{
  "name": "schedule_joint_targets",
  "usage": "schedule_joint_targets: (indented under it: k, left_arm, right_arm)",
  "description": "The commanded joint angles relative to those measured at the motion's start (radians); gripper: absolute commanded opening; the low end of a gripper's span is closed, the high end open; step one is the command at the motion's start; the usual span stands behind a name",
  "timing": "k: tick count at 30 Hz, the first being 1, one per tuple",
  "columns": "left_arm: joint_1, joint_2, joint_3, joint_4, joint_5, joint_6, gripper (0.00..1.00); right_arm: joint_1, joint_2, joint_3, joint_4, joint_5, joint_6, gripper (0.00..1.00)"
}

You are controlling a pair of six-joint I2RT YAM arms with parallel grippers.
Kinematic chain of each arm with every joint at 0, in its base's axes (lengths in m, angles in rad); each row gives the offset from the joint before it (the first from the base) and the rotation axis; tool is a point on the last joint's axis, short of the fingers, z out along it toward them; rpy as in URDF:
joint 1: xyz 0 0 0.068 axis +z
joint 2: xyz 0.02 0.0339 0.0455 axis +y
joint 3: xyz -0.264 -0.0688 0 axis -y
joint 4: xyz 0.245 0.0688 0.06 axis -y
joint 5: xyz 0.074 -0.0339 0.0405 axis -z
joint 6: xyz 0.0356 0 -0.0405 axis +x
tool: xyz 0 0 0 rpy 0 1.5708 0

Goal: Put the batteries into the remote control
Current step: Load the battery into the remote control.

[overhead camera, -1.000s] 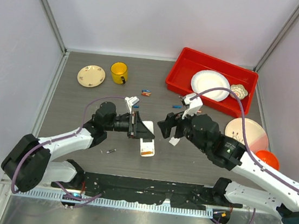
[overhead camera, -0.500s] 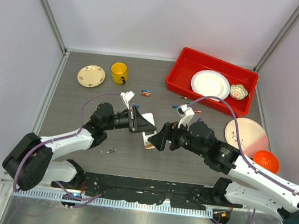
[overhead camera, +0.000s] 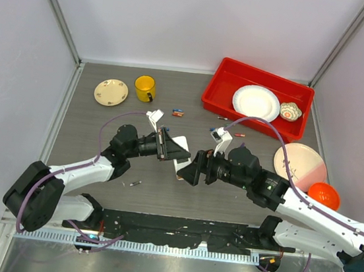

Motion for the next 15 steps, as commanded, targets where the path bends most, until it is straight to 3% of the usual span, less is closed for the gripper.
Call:
schedule_joint_targets:
  k: [1, 15]
  left_arm:
    - [-0.001, -0.011, 0.035, 0.070, -0.002, -0.008, 0.00]
    - [-0.001, -0.010, 0.041, 0.072, -0.004, -0.012, 0.00]
  right_arm:
    - [0.001, 0.013, 0.007, 0.015, -0.032, -0.015, 0.88]
    - [0.001, 0.035, 0.005, 0.004, -0.079, -0.031, 0.88]
